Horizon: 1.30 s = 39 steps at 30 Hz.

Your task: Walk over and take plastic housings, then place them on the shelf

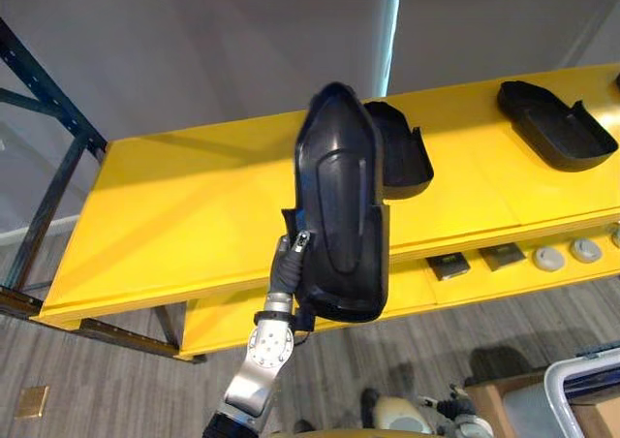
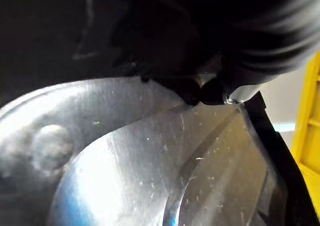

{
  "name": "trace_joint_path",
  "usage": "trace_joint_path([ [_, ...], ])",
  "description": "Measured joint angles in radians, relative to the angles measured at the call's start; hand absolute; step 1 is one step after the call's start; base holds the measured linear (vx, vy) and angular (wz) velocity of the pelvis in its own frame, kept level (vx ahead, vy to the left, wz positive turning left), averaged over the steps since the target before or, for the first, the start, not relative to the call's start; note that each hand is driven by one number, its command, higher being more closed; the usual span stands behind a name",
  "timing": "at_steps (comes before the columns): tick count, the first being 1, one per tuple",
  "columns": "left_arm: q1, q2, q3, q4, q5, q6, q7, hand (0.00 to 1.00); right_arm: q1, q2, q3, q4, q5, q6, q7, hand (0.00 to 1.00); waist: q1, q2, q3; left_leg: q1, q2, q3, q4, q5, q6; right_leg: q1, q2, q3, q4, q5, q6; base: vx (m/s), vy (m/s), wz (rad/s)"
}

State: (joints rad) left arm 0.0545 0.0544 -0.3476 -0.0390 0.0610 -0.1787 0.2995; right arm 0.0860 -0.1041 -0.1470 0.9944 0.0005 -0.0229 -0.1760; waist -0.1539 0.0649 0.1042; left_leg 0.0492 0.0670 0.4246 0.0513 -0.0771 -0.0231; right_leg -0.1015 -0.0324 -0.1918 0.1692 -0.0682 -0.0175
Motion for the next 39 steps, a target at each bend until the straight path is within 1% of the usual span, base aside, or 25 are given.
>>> trace_joint_path([
  [1, -0.001, 0.002, 0.002, -0.001, 0.000, -0.001, -0.004, 1.00, 0.002, 0.001, 0.000, 0.000, 0.000, -0.001, 0.001, 0.00, 0.003, -0.003, -0.001, 0.003, 0.000, -0.002, -0.012, 0.007, 0.000, 0.005, 0.005, 0.000, -0.017, 0.009, 0.000, 0.00, -0.003, 0.12],
  [3, 0.010, 0.011, 0.024, -0.002, 0.001, -0.003, -0.013, 1.00, 0.005, 0.011, 0.001, -0.003, -0.001, 0.001, 0.001, 0.00, 0.011, -0.019, -0.006, 0.016, 0.002, 0.011, -0.052, 0.027, -0.006, 0.037, 0.025, 0.008, -0.103, 0.057, -0.005, -0.02, -0.045, -0.13],
  [4, 0.016, 0.010, 0.032, -0.002, 0.000, -0.003, -0.013, 1.00, 0.004, 0.014, 0.001, -0.008, -0.001, 0.001, 0.001, 0.00, 0.014, -0.022, -0.007, 0.021, 0.003, 0.018, -0.058, 0.028, -0.008, 0.044, 0.029, 0.014, -0.121, 0.067, -0.005, -0.05, -0.044, -0.40],
  [5, 0.029, 0.010, 0.042, -0.003, 0.000, -0.003, -0.012, 1.00, 0.004, 0.017, 0.007, -0.026, -0.001, 0.001, 0.001, 0.00, 0.033, -0.026, -0.011, 0.034, 0.004, 0.043, -0.070, 0.029, -0.009, 0.053, 0.038, 0.036, -0.149, 0.086, -0.006, -0.04, -0.025, -0.49],
  [6, 0.041, 0.010, 0.053, -0.004, 0.000, -0.003, -0.009, 1.00, 0.000, 0.020, 0.013, -0.041, -0.003, 0.000, 0.001, 0.00, 0.035, -0.027, -0.012, 0.041, 0.003, 0.057, -0.077, 0.029, -0.010, 0.062, 0.043, 0.053, -0.172, 0.100, -0.004, -0.04, -0.020, -0.48],
  [10, 0.055, 0.010, 0.074, -0.004, 0.000, -0.002, -0.008, 1.00, -0.008, 0.036, 0.030, -0.060, -0.007, 0.001, 0.001, 0.00, 0.041, -0.027, -0.017, 0.048, -0.002, 0.073, -0.088, 0.029, -0.009, 0.075, 0.045, 0.067, -0.211, 0.126, 0.001, -0.04, -0.007, -0.16],
  [12, 0.055, 0.011, 0.076, -0.004, 0.001, -0.002, -0.008, 1.00, -0.004, 0.049, 0.030, -0.067, -0.009, 0.001, 0.001, 0.00, 0.049, -0.027, -0.024, 0.052, -0.004, 0.072, -0.090, 0.029, -0.009, 0.083, 0.045, 0.064, -0.221, 0.129, 0.004, -0.01, 0.000, 0.02],
  [13, 0.055, 0.011, 0.079, -0.004, 0.002, -0.002, -0.007, 1.00, 0.000, 0.057, 0.030, -0.067, -0.011, 0.001, 0.001, 0.00, 0.057, -0.027, -0.033, 0.054, -0.005, 0.070, -0.094, 0.030, -0.009, 0.090, 0.045, 0.058, -0.231, 0.133, 0.008, 0.00, 0.004, 0.08],
  [15, 0.055, 0.011, 0.091, 0.001, 0.004, -0.002, -0.002, 1.00, 0.003, 0.070, 0.031, -0.067, -0.012, 0.003, 0.002, 0.00, 0.059, -0.025, -0.036, 0.073, -0.010, 0.062, -0.109, 0.036, -0.009, 0.112, 0.044, 0.055, -0.244, 0.134, 0.009, 0.00, 0.015, 0.12],
  [18, 0.054, 0.017, 0.137, 0.014, 0.028, -0.001, 0.014, 1.00, 0.000, 0.078, 0.033, -0.067, -0.021, 0.003, 0.003, 0.00, 0.059, -0.022, -0.047, 0.077, -0.016, 0.053, -0.125, 0.044, -0.006, 0.116, 0.040, 0.041, -0.248, 0.135, 0.011, -0.01, 0.033, 0.12],
  [20, 0.043, 0.036, 0.172, 0.054, 0.036, 0.004, 0.031, 1.00, 0.006, 0.079, 0.033, -0.066, -0.021, 0.003, 0.003, 0.00, 0.058, -0.023, -0.048, 0.077, -0.020, 0.044, -0.127, 0.047, -0.003, 0.127, 0.037, 0.026, -0.263, 0.141, 0.020, -0.03, 0.033, 0.14],
  [21, 0.019, 0.048, 0.209, 0.107, 0.061, 0.022, 0.050, 1.00, 0.008, 0.079, 0.033, -0.066, -0.021, 0.003, 0.003, 0.00, 0.058, -0.024, -0.048, 0.078, -0.022, 0.042, -0.131, 0.050, -0.001, 0.127, 0.035, 0.025, -0.263, 0.141, 0.020, -0.03, 0.037, 0.12],
  [22, 0.005, 0.053, 0.225, 0.132, 0.071, 0.027, 0.058, 1.00, 0.008, 0.078, 0.033, -0.066, -0.022, 0.003, 0.003, 0.00, 0.058, -0.025, -0.049, 0.080, -0.024, 0.041, -0.137, 0.054, -0.001, 0.127, 0.034, 0.026, -0.263, 0.142, 0.021, -0.05, 0.046, 0.08],
  [23, -0.022, 0.066, 0.252, 0.176, 0.083, 0.046, 0.078, 1.00, 0.008, 0.078, 0.033, -0.066, -0.023, 0.003, 0.003, 0.00, 0.058, -0.026, -0.049, 0.081, -0.026, 0.039, -0.144, 0.058, 0.000, 0.126, 0.033, 0.025, -0.263, 0.143, 0.022, -0.05, 0.035, 0.02],
  [25, -0.054, 0.090, 0.289, 0.229, 0.107, 0.065, 0.097, 1.00, 0.009, 0.078, 0.035, -0.066, -0.028, 0.002, 0.003, 0.00, 0.058, -0.030, -0.051, 0.079, -0.028, 0.039, -0.144, 0.059, 0.000, 0.123, 0.032, 0.026, -0.263, 0.143, 0.023, -0.05, 0.027, -0.03],
  [27, -0.117, 0.134, 0.333, 0.297, 0.120, 0.090, 0.119, 1.00, 0.010, 0.077, 0.038, -0.067, -0.033, 0.000, 0.004, 0.00, 0.057, -0.038, -0.055, 0.062, -0.032, 0.034, -0.144, 0.064, 0.006, 0.105, 0.029, 0.026, -0.262, 0.148, 0.029, -0.06, 0.019, 0.03],
  [31, -0.201, 0.169, 0.373, 0.359, 0.130, 0.106, 0.126, 1.00, 0.011, 0.078, 0.038, -0.066, -0.034, 0.000, 0.005, 0.00, 0.056, -0.049, -0.058, 0.036, -0.038, 0.024, -0.145, 0.068, 0.012, 0.078, 0.028, 0.022, -0.262, 0.153, 0.026, -0.05, 0.012, 0.08],
  [34, -0.299, 0.191, 0.396, 0.428, 0.128, 0.113, 0.139, 1.00, 0.010, 0.079, 0.037, -0.067, -0.042, -0.005, 0.006, 0.00, 0.053, -0.055, -0.056, 0.012, -0.043, 0.012, -0.146, 0.073, 0.015, 0.060, 0.025, 0.012, -0.260, 0.155, 0.023, -0.04, 0.011, 0.10],
  [36, -0.383, 0.212, 0.399, 0.494, 0.123, 0.126, 0.144, 1.00, 0.007, 0.084, 0.023, -0.068, -0.042, -0.010, 0.007, 0.00, 0.044, -0.060, -0.053, -0.020, -0.046, -0.003, -0.146, 0.082, 0.020, 0.034, 0.021, 0.001, -0.258, 0.158, 0.020, -0.03, 0.010, 0.16],
  [39, -0.440, 0.230, 0.401, 0.524, 0.105, 0.127, 0.145, 1.00, -0.003, 0.089, 0.017, -0.068, -0.042, -0.010, 0.007, 0.00, 0.030, -0.068, -0.043, -0.048, -0.048, -0.008, -0.146, 0.087, 0.022, 0.007, 0.019, -0.002, -0.255, 0.160, 0.019, -0.01, 0.006, 0.07],
])
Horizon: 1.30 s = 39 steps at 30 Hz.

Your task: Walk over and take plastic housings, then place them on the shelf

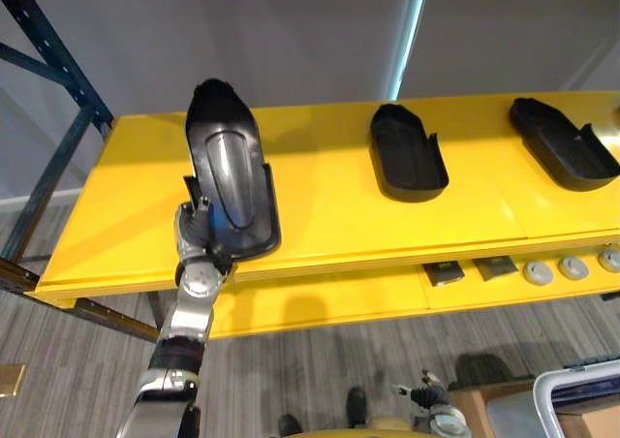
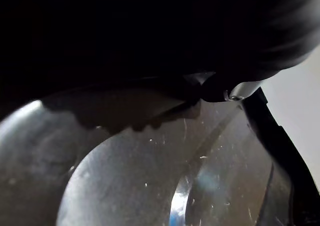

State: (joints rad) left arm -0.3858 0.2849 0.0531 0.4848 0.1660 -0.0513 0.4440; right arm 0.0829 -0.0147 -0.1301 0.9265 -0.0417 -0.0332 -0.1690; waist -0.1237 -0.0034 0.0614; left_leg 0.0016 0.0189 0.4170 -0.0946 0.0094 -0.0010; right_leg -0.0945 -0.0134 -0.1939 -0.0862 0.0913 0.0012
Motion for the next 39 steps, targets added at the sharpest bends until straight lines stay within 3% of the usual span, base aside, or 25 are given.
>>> trace_joint_path([
  [4, -0.100, 0.005, -0.001, 0.075, -0.023, 0.002, -0.001, 1.00, -0.001, 0.009, -0.016, -0.003, 0.000, -0.001, 0.000, 0.00, -0.007, -0.006, 0.018, -0.007, -0.002, 0.003, -0.001, 0.000, 0.000, -0.007, 0.001, 0.005, 0.000, 0.000, 0.000, 0.00, 0.002, -0.01],
  [5, -0.128, 0.007, 0.000, 0.090, -0.044, 0.004, 0.003, 0.00, -0.005, 0.009, -0.015, -0.004, 0.000, -0.002, 0.000, 0.00, -0.008, -0.007, 0.028, -0.010, -0.002, 0.005, -0.001, 0.000, 0.000, -0.012, 0.002, 0.007, 0.001, 0.000, -0.001, 0.00, 0.008, -0.04],
  [13, -0.246, 0.056, 0.025, 0.178, -0.058, 0.014, 0.019, 0.00, -0.021, 0.009, -0.013, -0.011, 0.000, -0.013, 0.000, 0.00, -0.025, -0.008, 0.057, -0.035, -0.001, 0.028, -0.001, 0.000, 0.000, -0.053, 0.009, 0.030, 0.015, 0.000, -0.008, 0.00, -0.003, -0.09],
  [33, -0.302, 0.044, 0.067, 0.232, -0.050, 0.026, 0.057, 0.00, -0.034, 0.008, -0.014, -0.010, 0.001, -0.030, 0.000, 0.00, -0.026, -0.006, 0.091, -0.021, -0.001, 0.032, -0.003, -0.001, -0.001, -0.039, 0.010, 0.034, 0.018, -0.002, -0.013, 0.00, 0.001, 0.00],
  [37, -0.281, 0.033, 0.068, 0.187, -0.050, 0.035, 0.063, 0.00, -0.034, 0.008, -0.014, -0.010, 0.001, -0.029, 0.000, 0.00, -0.026, -0.005, 0.092, -0.015, 0.000, 0.028, -0.002, -0.001, -0.001, -0.034, 0.011, 0.032, 0.022, -0.006, -0.019, 0.01, 0.001, 0.02],
  [39, -0.211, 0.009, 0.066, 0.044, -0.048, 0.042, 0.065, 0.00, -0.035, 0.007, -0.014, -0.010, 0.001, -0.030, 0.001, 0.00, -0.024, -0.003, 0.093, -0.014, 0.001, 0.022, -0.001, -0.001, -0.001, -0.034, 0.011, 0.032, 0.028, -0.007, -0.021, 0.01, 0.005, 0.06],
])
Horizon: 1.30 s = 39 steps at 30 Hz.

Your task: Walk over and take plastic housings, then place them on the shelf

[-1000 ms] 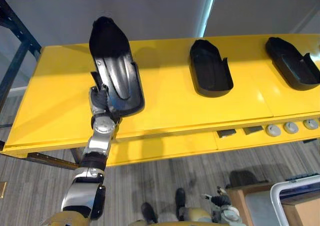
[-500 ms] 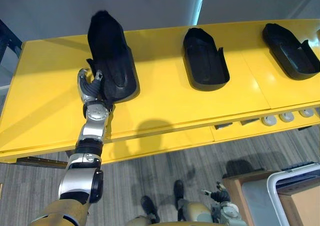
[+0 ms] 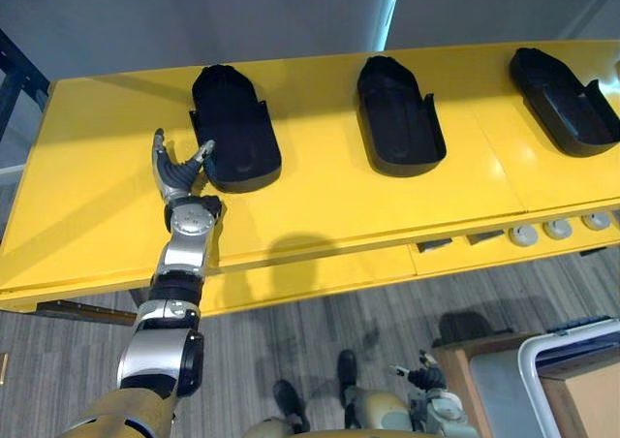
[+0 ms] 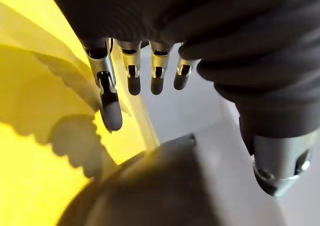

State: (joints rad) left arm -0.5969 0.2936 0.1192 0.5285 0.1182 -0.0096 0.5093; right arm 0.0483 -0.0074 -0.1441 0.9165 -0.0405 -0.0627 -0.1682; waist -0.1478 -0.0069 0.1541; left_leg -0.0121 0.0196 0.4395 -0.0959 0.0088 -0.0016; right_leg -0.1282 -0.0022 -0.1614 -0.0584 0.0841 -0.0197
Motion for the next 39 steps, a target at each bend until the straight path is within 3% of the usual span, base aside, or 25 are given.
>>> trace_joint_path([
  [5, 0.168, -0.083, -0.033, -0.366, 0.073, -0.001, 0.000, 0.00, 0.000, -0.001, -0.004, 0.003, 0.012, -0.001, 0.005, 0.00, 0.004, 0.003, 0.002, -0.008, 0.008, -0.030, -0.001, 0.000, 0.000, 0.002, -0.005, 0.021, 0.003, 0.000, 0.000, 0.00, 0.019, 0.16],
  [8, 0.270, -0.143, -0.094, -0.545, 0.161, -0.025, -0.004, 0.00, 0.006, -0.008, -0.014, 0.008, 0.014, -0.001, 0.020, 0.00, 0.030, 0.008, 0.004, -0.008, 0.008, -0.045, 0.000, 0.000, 0.001, 0.005, -0.012, 0.032, 0.005, -0.001, 0.001, 0.00, 0.031, 0.17],
  [9, 0.315, -0.167, -0.114, -0.600, 0.190, -0.041, -0.006, 1.00, 0.006, -0.009, -0.020, 0.007, 0.023, -0.002, 0.022, 0.00, 0.030, 0.013, 0.007, -0.007, 0.008, -0.057, 0.000, 0.000, 0.001, 0.010, -0.013, 0.032, 0.005, -0.001, 0.001, 0.00, 0.010, 0.22],
  [14, 0.467, -0.201, -0.227, -0.681, 0.251, -0.086, -0.050, 1.00, 0.011, -0.015, -0.025, 0.010, 0.033, -0.001, 0.039, 0.00, 0.050, 0.022, 0.008, -0.002, 0.006, -0.075, 0.000, 0.001, 0.001, 0.022, -0.015, 0.045, 0.006, -0.005, 0.008, 0.00, 0.012, 0.13],
  [21, 0.533, -0.183, -0.315, -0.571, 0.288, -0.115, -0.140, 1.00, 0.011, -0.017, -0.004, 0.007, 0.030, 0.002, 0.040, 0.00, 0.052, 0.024, 0.006, 0.007, 0.013, -0.067, 0.000, 0.003, 0.001, 0.019, -0.004, 0.050, 0.024, -0.005, 0.008, -0.01, -0.008, -0.04],
  [29, 0.453, -0.154, -0.310, -0.423, 0.317, -0.090, -0.137, 1.00, 0.008, -0.019, 0.006, 0.002, 0.027, 0.006, 0.039, 0.00, 0.048, 0.022, 0.003, -0.005, 0.015, -0.030, 0.000, 0.009, -0.008, -0.008, -0.003, 0.083, 0.023, -0.009, 0.015, -0.02, -0.020, -0.13],
  [39, 0.299, -0.134, -0.264, -0.282, 0.348, -0.039, -0.133, 1.00, 0.000, -0.011, 0.007, 0.002, 0.008, 0.008, 0.039, 0.00, 0.015, 0.020, -0.007, -0.001, 0.015, 0.002, 0.000, 0.009, -0.010, -0.014, -0.002, 0.108, 0.017, -0.004, 0.022, 0.01, -0.008, -0.08],
])
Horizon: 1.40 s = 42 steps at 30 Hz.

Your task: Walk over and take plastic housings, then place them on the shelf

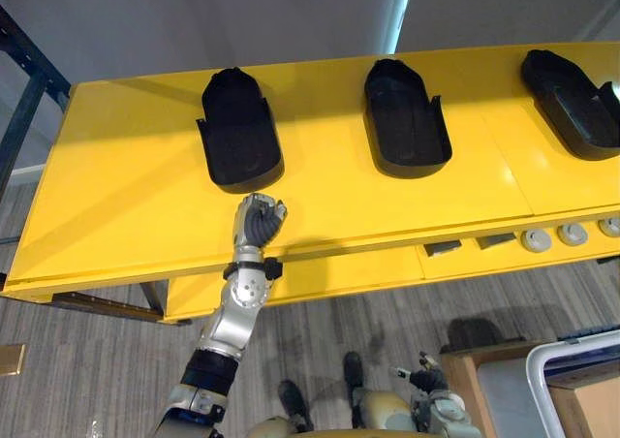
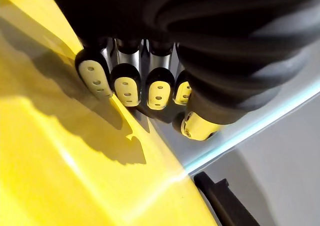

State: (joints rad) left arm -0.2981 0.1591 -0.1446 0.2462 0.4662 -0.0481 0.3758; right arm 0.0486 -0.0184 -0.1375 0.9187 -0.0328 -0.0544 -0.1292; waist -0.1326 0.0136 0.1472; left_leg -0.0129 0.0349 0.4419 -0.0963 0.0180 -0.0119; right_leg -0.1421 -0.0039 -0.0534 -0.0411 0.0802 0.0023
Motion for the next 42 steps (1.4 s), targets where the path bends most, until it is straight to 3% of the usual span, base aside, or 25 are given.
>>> trace_joint_path([
  [3, -0.020, 0.019, 0.015, 0.023, 0.015, 0.009, 0.000, 1.00, -0.003, 0.003, 0.000, 0.000, 0.000, -0.001, 0.000, 0.00, -0.017, -0.003, -0.002, -0.001, -0.001, 0.002, 0.000, 0.000, 0.000, 0.001, 0.000, 0.001, -0.006, 0.004, 0.003, 0.00, -0.002, -0.02],
  [9, -0.082, 0.025, 0.048, 0.084, 0.016, 0.041, 0.004, 1.00, -0.002, 0.010, -0.001, 0.000, -0.008, 0.004, 0.001, 0.00, -0.021, -0.010, -0.006, -0.001, -0.001, 0.018, -0.002, 0.000, 0.000, -0.001, 0.000, 0.012, -0.018, 0.016, 0.003, -0.02, -0.009, -0.08],
  [42, -0.136, 0.035, 0.072, 0.156, 0.007, 0.042, -0.004, 1.00, -0.002, 0.012, -0.013, 0.001, -0.008, 0.004, 0.004, 0.00, -0.020, -0.010, -0.006, 0.000, -0.015, 0.010, -0.006, 0.000, 0.001, 0.003, -0.014, 0.004, -0.019, 0.019, 0.008, 0.00, 0.000, 0.00],
])
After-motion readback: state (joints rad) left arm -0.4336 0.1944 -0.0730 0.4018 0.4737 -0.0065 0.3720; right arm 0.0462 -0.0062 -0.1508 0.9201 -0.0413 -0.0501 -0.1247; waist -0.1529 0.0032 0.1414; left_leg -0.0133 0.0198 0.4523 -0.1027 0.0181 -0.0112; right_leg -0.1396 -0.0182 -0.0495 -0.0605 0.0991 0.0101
